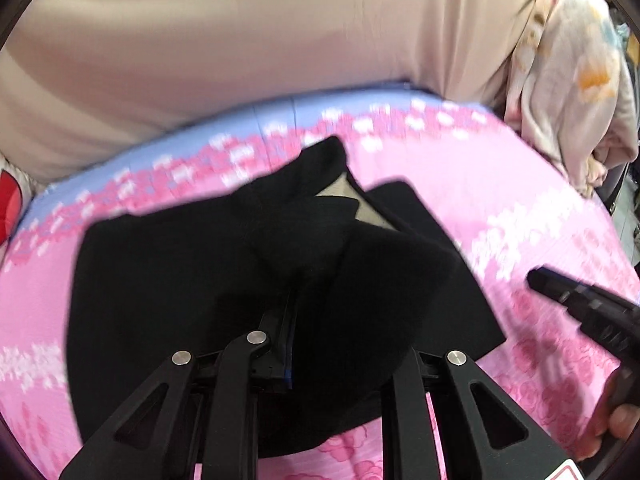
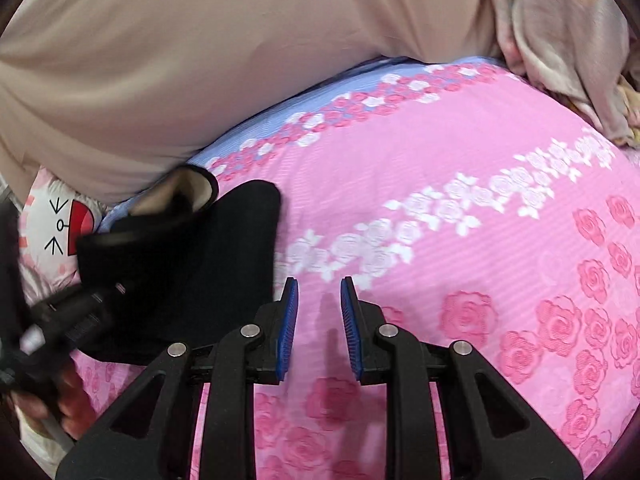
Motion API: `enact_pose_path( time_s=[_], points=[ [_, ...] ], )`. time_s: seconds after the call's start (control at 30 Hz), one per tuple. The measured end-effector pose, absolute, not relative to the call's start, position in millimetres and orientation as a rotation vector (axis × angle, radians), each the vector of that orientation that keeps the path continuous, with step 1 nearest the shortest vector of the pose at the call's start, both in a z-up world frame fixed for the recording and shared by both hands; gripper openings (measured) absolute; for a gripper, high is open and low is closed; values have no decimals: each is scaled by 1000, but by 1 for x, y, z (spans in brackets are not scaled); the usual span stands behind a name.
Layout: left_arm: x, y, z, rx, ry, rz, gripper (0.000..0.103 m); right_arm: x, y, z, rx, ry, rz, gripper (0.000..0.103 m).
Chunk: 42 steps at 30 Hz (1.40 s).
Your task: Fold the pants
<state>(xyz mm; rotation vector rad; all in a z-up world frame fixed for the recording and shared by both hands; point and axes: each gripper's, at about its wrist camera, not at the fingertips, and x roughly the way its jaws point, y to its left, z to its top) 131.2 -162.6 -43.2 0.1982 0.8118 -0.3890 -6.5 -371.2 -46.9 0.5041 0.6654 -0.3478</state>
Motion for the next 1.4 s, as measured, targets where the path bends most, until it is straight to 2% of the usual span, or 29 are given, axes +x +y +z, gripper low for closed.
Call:
enact_pose_path(
  time_s=[0.3, 0.47, 0.53, 0.6, 0.7, 0.73, 0.77, 0.8, 0.93, 1.03, 1.17, 1.3, 1.33, 1.37, 1.4],
  points=[
    [128, -163, -9, 147, 751, -397, 13, -2, -378, -48, 529, 645, -305, 22],
    [126, -202, -60, 252, 831, -422, 15, -1, -382, -56, 548, 659, -304, 22],
    [114, -205, -58, 281, 772, -392, 19, -3, -381, -52, 552, 654, -290, 22],
    [111, -198, -49, 250, 789, -406, 21, -2, -382, -47, 556, 647, -248, 22],
    [103, -172, -27, 152, 830, -493, 36, 8, -387, -38, 565, 637, -203, 25],
    [98, -162, -17, 96, 834, -560, 60, 13, -387, -35, 555, 636, -198, 32],
    [92, -152, -10, 48, 822, -609, 89, 21, -386, -31, 528, 634, -187, 37],
    [83, -141, 1, -7, 763, -630, 95, 26, -386, -29, 511, 635, -179, 50],
    [79, -157, 15, 116, 656, -560, 92, 48, -383, -32, 568, 645, -102, 52],
    [79, -132, 30, 52, 625, -569, 94, 51, -377, -32, 575, 657, -48, 52],
    [102, -84, 27, 46, 652, -380, 94, 67, -369, -37, 591, 692, 44, 53],
    [135, -24, 5, -25, 771, -170, 94, 109, -358, -54, 542, 767, 56, 56],
    [140, -6, 1, -71, 789, -134, 94, 116, -353, -57, 523, 771, 64, 54],
    [143, 9, -2, -103, 798, -96, 94, 122, -348, -56, 487, 772, 63, 47],
    [144, 19, -3, -119, 798, -73, 94, 128, -342, -53, 450, 776, 66, 24]
  ],
)
